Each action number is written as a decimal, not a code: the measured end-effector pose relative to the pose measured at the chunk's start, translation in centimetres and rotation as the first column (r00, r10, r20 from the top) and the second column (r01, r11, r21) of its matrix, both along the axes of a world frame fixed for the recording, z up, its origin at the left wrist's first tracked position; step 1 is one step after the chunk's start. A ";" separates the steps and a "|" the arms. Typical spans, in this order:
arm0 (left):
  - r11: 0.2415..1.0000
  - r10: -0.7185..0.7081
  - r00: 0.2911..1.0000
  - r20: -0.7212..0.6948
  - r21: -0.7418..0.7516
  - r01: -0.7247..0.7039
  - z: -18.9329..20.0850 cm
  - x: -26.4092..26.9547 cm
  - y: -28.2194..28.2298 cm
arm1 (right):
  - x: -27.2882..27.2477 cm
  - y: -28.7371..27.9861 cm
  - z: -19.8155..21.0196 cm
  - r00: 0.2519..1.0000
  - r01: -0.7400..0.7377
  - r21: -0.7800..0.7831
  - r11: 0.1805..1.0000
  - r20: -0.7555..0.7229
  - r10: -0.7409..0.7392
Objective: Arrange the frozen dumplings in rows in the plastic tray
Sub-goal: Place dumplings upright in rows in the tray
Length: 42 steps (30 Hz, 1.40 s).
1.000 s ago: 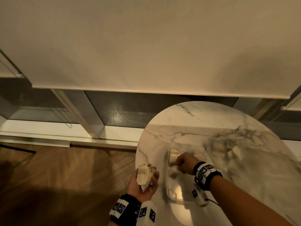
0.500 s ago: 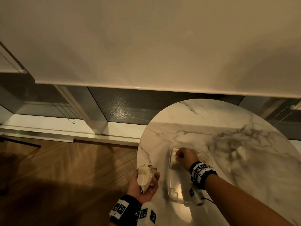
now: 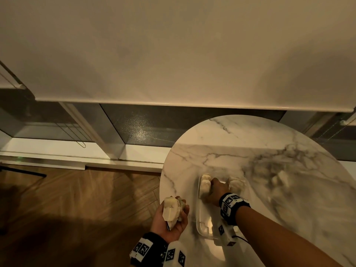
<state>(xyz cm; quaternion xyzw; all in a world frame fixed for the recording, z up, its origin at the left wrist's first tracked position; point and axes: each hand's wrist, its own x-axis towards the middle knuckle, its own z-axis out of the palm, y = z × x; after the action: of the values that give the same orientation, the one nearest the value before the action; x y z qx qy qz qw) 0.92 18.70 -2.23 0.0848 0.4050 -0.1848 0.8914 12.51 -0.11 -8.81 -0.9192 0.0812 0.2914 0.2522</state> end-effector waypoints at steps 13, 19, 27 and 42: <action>1.000 0.008 1.000 -0.018 0.008 -0.008 -0.4 -0.4 -0.8 | 0.8 0.2 -1.0 1.000 0.000 0.015 1.000 0.024 0.000; 1.000 0.008 0.999 -0.038 0.005 -0.008 -0.6 -0.5 -1.3 | 0.2 0.4 0.2 0.992 0.109 0.061 0.992 0.064 -0.113; 1.000 0.009 1.000 -0.022 -0.006 -0.009 -1.1 -0.5 -1.8 | 0.1 0.1 -0.2 0.975 0.213 0.162 0.964 0.033 -0.221; 1.000 0.002 0.999 0.039 0.017 -0.002 -1.0 0.1 -2.0 | -5.5 1.6 7.5 0.964 -0.077 0.594 0.801 0.248 -0.091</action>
<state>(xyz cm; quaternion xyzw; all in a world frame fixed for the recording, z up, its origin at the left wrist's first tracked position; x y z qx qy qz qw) 0.98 16.73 -3.20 0.0956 0.3892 -0.1788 0.8986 7.04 1.48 -1.31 -0.8226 -0.0460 0.1759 0.5388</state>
